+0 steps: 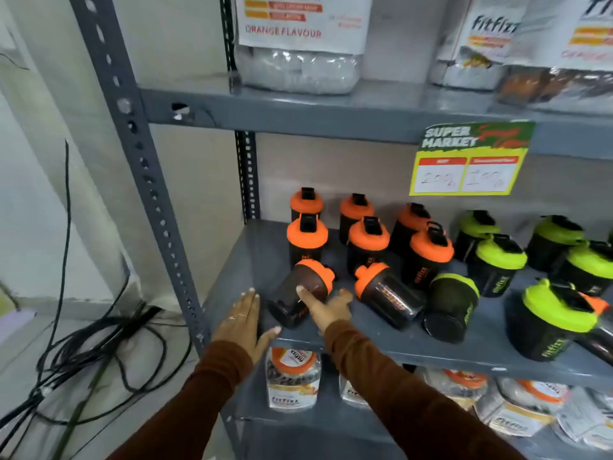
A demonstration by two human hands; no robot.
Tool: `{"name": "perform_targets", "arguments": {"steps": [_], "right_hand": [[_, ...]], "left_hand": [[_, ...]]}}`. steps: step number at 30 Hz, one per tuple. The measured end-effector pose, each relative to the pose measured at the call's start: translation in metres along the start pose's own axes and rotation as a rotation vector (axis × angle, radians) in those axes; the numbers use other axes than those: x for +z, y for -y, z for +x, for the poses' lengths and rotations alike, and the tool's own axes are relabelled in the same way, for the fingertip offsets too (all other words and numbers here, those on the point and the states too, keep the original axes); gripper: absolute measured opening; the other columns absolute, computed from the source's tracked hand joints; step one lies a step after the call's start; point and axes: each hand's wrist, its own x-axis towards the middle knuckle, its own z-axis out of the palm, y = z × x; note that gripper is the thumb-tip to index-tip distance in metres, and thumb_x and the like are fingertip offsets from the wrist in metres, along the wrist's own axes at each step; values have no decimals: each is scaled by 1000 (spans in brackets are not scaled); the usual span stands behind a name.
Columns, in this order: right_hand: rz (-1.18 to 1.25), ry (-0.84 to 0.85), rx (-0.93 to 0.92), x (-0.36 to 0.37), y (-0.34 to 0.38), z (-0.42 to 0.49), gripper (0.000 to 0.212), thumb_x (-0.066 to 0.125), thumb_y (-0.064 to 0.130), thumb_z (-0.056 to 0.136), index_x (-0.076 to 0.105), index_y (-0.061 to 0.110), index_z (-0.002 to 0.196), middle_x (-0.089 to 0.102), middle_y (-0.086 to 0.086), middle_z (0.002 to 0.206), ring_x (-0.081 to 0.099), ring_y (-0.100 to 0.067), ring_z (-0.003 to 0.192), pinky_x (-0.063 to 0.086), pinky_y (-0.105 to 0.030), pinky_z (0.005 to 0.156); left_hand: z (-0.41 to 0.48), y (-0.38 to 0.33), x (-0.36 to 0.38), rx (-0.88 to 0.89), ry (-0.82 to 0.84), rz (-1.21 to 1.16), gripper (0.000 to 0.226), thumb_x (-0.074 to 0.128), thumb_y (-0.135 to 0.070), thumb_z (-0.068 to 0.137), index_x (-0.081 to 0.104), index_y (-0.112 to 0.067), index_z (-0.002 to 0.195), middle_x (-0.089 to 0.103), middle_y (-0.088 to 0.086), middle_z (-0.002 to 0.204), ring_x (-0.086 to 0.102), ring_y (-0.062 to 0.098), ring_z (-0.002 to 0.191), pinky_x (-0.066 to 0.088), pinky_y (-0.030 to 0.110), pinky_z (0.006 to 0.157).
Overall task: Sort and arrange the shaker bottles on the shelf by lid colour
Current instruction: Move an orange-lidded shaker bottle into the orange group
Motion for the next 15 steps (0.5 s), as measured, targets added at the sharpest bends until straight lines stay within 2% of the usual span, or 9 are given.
{"name": "perform_targets", "arguments": {"steps": [2, 5, 6, 8, 10, 11, 12, 13, 15], "right_hand": [[125, -34, 115, 8, 13, 7, 113, 82, 40, 60, 10, -1, 138, 30, -19, 145, 38, -35, 129, 39, -42, 103], [234, 86, 114, 21, 33, 20, 135, 87, 51, 36, 16, -4, 137, 33, -20, 142, 40, -32, 127, 41, -21, 97], [220, 67, 140, 25, 33, 25, 129, 88, 47, 42, 17, -1, 137, 32, -18, 143, 40, -30, 126, 39, -19, 96], [145, -14, 203, 28, 29, 35, 99, 82, 31, 62, 22, 3, 137, 34, -15, 142, 42, -27, 126, 38, -19, 91], [76, 52, 117, 30, 29, 42, 70, 74, 17, 73, 37, 1, 131, 43, -14, 138, 48, -27, 122, 46, -9, 76], [52, 55, 75, 29, 26, 45, 66, 73, 18, 74, 40, 3, 129, 46, -13, 136, 50, -28, 120, 48, -11, 78], [25, 37, 86, 27, 23, 40, 71, 75, 25, 70, 40, 6, 128, 48, -12, 132, 50, -28, 119, 47, -20, 88], [23, 8, 136, 24, 19, 33, 79, 78, 34, 62, 40, 10, 127, 49, -12, 129, 50, -29, 119, 45, -31, 97], [66, -92, 196, 21, 9, 19, 93, 79, 44, 43, 45, 10, 123, 54, -14, 125, 51, -31, 116, 42, -42, 100]], "left_hand": [[1, 5, 9, 15, 48, 64, 131, -21, -88, 42, 3, -7, 142, 3, 13, 155, 4, 25, 142, 6, 36, 117], [5, 9, 17, 12, 75, 162, 134, -20, -87, 39, 0, -4, 142, 2, 16, 154, 2, 27, 142, 3, 36, 117], [6, 9, 18, 14, 83, 201, 128, -14, -85, 43, -1, -4, 141, 1, 16, 154, 2, 27, 142, 2, 36, 117], [7, 12, 20, 10, 82, 214, 116, -2, -81, 54, -2, -5, 141, 1, 15, 155, 2, 26, 142, 1, 35, 116], [7, 12, 21, 15, 77, 223, 119, -6, -84, 53, -1, -5, 142, 3, 15, 155, 4, 26, 142, 2, 35, 116], [6, 12, 21, 18, 80, 218, 127, -17, -86, 46, 0, -5, 142, 4, 15, 155, 5, 26, 142, 3, 35, 116], [6, 11, 21, 21, 83, 221, 134, -27, -85, 37, 1, -5, 142, 4, 14, 154, 5, 25, 142, 3, 35, 116], [6, 11, 21, 15, 85, 218, 139, -33, -84, 31, 1, -6, 142, 4, 14, 155, 5, 25, 142, 3, 35, 116], [7, 10, 22, 5, 90, 206, 142, -35, -83, 28, 1, -6, 142, 4, 14, 155, 5, 25, 142, 3, 35, 116]]}}
